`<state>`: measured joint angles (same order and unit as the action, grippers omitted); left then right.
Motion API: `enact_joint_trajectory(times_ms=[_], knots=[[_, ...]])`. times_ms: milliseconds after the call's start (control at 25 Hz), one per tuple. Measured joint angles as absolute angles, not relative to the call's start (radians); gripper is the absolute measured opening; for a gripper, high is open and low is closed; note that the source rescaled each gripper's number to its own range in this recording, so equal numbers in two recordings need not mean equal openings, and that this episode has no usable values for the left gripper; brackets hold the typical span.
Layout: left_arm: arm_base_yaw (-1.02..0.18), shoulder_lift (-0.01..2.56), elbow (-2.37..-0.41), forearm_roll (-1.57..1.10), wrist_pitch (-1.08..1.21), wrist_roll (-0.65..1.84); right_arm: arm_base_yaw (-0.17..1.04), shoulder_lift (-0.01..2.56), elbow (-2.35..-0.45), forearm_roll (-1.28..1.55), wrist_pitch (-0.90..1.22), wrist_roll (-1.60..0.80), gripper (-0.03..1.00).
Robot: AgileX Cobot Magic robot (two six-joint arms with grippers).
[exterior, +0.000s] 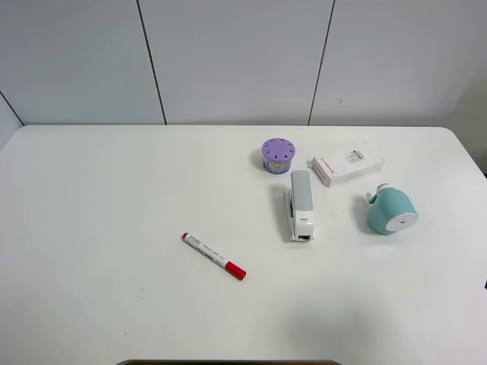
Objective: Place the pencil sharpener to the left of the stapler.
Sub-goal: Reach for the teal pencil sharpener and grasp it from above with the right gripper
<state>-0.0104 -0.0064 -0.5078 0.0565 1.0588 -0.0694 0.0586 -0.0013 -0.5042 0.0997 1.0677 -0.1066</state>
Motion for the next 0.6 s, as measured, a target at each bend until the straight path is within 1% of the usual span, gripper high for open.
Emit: enact_joint_trajectory(times_ms=[600], knots=[[-0.01,-0.006,-0.508,0.057,1.059,-0.069,0.059,-0.001,-0.504,0.1,1.068,-0.107,1.0]])
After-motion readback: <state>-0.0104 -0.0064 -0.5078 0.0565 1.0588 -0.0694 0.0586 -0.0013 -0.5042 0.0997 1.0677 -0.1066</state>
